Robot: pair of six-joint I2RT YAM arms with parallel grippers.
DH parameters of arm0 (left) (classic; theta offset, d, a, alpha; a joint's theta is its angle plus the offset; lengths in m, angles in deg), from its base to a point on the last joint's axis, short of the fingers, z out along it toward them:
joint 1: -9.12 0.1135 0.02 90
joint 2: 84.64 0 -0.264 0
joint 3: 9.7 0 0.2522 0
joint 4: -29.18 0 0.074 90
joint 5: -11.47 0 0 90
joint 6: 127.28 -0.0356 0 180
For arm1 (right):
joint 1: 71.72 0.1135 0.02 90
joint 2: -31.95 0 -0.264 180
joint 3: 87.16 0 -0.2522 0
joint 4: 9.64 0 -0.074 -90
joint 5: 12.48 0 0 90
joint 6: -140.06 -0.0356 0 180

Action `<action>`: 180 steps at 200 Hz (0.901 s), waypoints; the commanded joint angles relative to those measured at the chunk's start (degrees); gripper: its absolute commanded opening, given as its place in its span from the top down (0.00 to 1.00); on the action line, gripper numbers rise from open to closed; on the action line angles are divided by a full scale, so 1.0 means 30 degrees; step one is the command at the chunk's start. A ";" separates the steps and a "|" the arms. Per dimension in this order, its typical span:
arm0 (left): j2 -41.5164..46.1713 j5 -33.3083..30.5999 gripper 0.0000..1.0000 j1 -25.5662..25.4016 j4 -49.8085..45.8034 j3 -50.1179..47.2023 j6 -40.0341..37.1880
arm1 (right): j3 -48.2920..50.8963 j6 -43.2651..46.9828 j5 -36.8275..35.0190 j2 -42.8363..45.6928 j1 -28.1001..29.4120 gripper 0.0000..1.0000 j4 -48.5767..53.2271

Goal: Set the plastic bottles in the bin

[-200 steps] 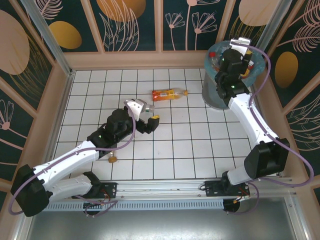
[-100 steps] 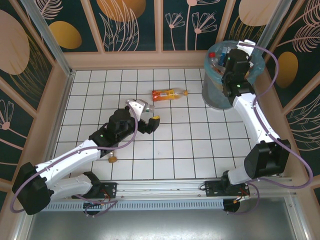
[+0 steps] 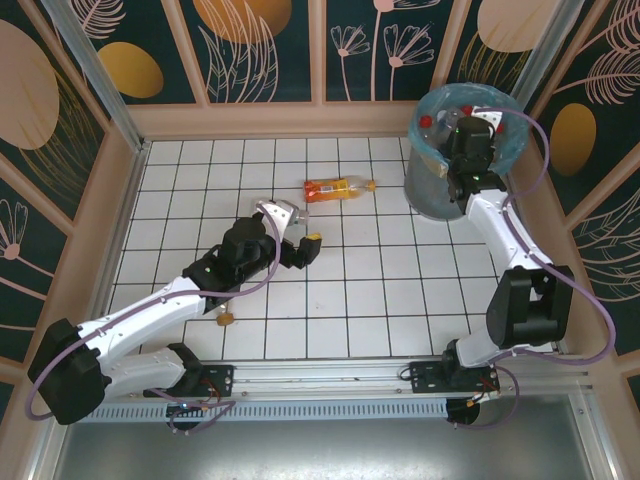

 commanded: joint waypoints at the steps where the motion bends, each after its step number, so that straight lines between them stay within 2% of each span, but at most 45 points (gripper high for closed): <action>1: -0.0185 0.0146 0.01 0.0004 -0.0150 0.0128 -0.0181 | 0.0582 0.0332 0.0249 -0.1033 -0.0147 0.77 0.1745; 15: -0.0141 0.0158 0.01 -0.0006 -0.0144 0.0144 -0.0204 | 0.0322 0.0236 0.0376 -0.1005 -0.0144 0.71 0.1932; 44: -0.0109 0.0053 0.01 0.0016 -0.0231 0.0191 -0.0235 | -0.0759 -0.0186 0.0719 -0.0391 -0.0017 0.44 0.2495; 67: -0.0125 0.0082 0.01 0.0000 -0.0231 0.0255 -0.0206 | -0.2072 -0.0545 0.0791 0.0298 0.0123 0.38 0.2962; 117: -0.0034 -0.0095 0.02 0.0010 -0.0260 0.0405 -0.0206 | -0.4854 -0.1309 0.0914 0.0938 0.0247 0.39 0.3860; 180: 0.0122 -0.0181 0.01 -0.0010 -0.0258 0.0252 -0.0148 | -0.6940 -0.1399 0.0227 -0.1975 -0.0045 0.64 0.6254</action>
